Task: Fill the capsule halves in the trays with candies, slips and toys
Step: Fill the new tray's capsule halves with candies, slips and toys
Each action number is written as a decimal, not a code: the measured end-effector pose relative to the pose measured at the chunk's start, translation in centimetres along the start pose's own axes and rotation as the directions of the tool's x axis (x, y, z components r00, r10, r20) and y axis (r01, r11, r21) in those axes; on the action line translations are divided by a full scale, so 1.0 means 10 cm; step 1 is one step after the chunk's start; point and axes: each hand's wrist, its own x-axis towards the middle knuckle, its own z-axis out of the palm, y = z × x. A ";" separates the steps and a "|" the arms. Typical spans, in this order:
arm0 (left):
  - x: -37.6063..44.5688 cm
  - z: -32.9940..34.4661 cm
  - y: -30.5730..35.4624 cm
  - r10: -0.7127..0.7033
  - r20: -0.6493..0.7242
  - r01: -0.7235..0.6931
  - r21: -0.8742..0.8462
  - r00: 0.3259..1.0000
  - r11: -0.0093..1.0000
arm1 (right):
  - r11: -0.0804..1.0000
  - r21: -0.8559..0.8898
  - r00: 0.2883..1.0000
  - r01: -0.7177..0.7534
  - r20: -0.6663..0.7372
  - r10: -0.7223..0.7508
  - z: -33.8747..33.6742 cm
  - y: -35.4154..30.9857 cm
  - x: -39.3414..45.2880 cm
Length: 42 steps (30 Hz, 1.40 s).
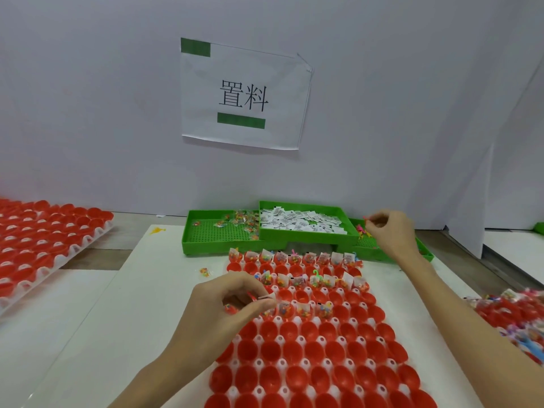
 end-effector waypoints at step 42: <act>0.08 0.57 0.48 0.132 0.318 -0.256 0.390 0.939 0.884 | 0.898 0.412 0.858 0.154 0.395 -0.328 -0.53 -0.40 -1.31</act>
